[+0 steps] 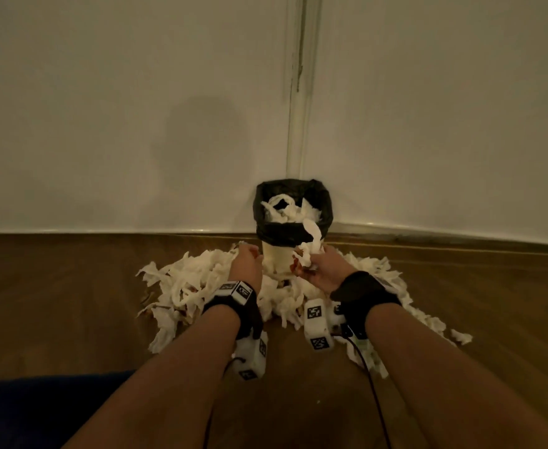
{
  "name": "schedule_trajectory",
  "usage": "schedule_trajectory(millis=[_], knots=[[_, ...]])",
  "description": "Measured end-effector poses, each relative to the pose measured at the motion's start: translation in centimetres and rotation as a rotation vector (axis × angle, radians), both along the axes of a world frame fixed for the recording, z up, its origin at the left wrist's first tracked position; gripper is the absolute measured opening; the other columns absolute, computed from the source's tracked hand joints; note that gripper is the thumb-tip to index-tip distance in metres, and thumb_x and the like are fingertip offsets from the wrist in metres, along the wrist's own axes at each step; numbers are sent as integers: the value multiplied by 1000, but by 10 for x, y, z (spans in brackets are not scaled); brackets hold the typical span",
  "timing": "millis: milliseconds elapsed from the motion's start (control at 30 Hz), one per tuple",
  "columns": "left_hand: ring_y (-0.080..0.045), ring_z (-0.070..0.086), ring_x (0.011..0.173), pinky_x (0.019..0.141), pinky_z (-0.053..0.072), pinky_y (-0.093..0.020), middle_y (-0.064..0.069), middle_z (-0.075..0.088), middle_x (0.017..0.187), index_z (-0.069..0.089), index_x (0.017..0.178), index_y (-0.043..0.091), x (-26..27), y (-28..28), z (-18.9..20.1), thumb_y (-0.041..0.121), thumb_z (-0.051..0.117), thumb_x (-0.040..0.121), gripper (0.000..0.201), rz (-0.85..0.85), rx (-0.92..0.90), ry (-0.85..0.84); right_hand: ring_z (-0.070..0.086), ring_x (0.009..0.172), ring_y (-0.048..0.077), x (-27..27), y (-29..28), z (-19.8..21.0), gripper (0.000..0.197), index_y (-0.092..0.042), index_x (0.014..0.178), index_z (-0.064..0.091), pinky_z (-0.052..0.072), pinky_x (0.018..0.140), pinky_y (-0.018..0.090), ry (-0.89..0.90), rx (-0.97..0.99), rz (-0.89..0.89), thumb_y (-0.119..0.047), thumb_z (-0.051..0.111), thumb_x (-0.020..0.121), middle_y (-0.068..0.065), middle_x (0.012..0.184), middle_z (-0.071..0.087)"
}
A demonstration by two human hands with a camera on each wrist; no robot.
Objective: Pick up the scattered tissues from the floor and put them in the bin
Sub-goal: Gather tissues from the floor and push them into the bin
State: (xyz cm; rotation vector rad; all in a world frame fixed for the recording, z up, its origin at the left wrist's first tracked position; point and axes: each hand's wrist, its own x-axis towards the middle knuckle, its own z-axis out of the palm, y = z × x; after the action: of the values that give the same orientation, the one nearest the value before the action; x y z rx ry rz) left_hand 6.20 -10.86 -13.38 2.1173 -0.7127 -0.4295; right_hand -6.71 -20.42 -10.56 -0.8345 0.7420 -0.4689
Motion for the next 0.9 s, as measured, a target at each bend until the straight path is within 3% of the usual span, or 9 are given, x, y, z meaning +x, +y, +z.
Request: schedule_trajectory(millis=[133, 200, 333, 433, 533, 600, 667, 800, 900], knots=[[-24, 57, 103, 97, 43, -27, -14, 52, 122, 66, 109, 7, 5, -9, 56, 11, 48, 95, 23, -104, -24, -212, 45, 66, 20, 5, -10, 45, 28, -4, 108, 49, 40, 56, 30, 71, -237, -4, 10, 29, 95, 12, 84, 49], [-23, 56, 99, 95, 39, -22, -13, 44, 123, 64, 112, 9, 7, -12, 86, 11, 50, 94, 22, -105, -64, -254, 46, 65, 23, 5, -18, 67, 24, 2, 107, 55, 40, 59, 32, 120, -363, -18, 2, 33, 98, 14, 81, 50], [-25, 60, 101, 91, 46, -31, -12, 62, 111, 59, 116, 11, 12, -25, 129, 15, 65, 85, 31, -221, -94, -274, 55, 66, 24, 11, -41, 90, 10, -8, 98, 53, 51, 68, 38, 260, -547, -85, -7, 43, 97, 11, 75, 54], [-22, 63, 98, 88, 49, -30, -8, 68, 105, 62, 110, 11, 22, -38, 147, 18, 70, 82, 29, -290, -83, -280, 60, 67, 21, 25, -60, 90, 18, -7, 110, 56, 54, 66, 32, 354, -623, -113, -12, 49, 95, 4, 74, 58], [-21, 66, 95, 89, 50, -28, -8, 70, 102, 67, 102, 11, 35, -52, 147, 17, 71, 81, 22, -318, -98, -262, 58, 63, 17, 43, -80, 83, 20, -3, 108, 59, 52, 60, 28, 398, -645, -111, -13, 49, 94, 2, 71, 57], [-19, 66, 94, 85, 49, -21, -7, 70, 101, 68, 101, 11, 42, -64, 137, 17, 71, 81, 21, -292, -117, -249, 56, 58, 17, 56, -92, 77, 11, -7, 95, 58, 50, 56, 27, 397, -622, -99, -10, 48, 93, 4, 68, 57], [-18, 66, 94, 86, 49, -20, -7, 70, 103, 68, 104, 10, 43, -79, 125, 19, 71, 81, 25, -244, -123, -240, 53, 54, 18, 66, -107, 70, 16, -6, 82, 58, 48, 53, 28, 404, -602, -82, -7, 47, 93, 7, 65, 56], [-18, 65, 99, 93, 49, -27, -8, 69, 109, 66, 110, 9, 51, -104, 98, 17, 70, 82, 29, -179, -138, -149, 53, 61, 24, 84, -119, 46, 25, 3, 108, 63, 48, 64, 37, 430, -604, -31, -2, 48, 89, 14, 71, 58], [-19, 65, 99, 94, 49, -29, -8, 69, 109, 66, 111, 10, 54, -119, 82, 17, 69, 84, 29, -167, -127, -141, 62, 79, 27, 86, -125, 29, 28, 0, 115, 61, 56, 81, 44, 514, -626, -7, -4, 52, 88, 16, 91, 65]])
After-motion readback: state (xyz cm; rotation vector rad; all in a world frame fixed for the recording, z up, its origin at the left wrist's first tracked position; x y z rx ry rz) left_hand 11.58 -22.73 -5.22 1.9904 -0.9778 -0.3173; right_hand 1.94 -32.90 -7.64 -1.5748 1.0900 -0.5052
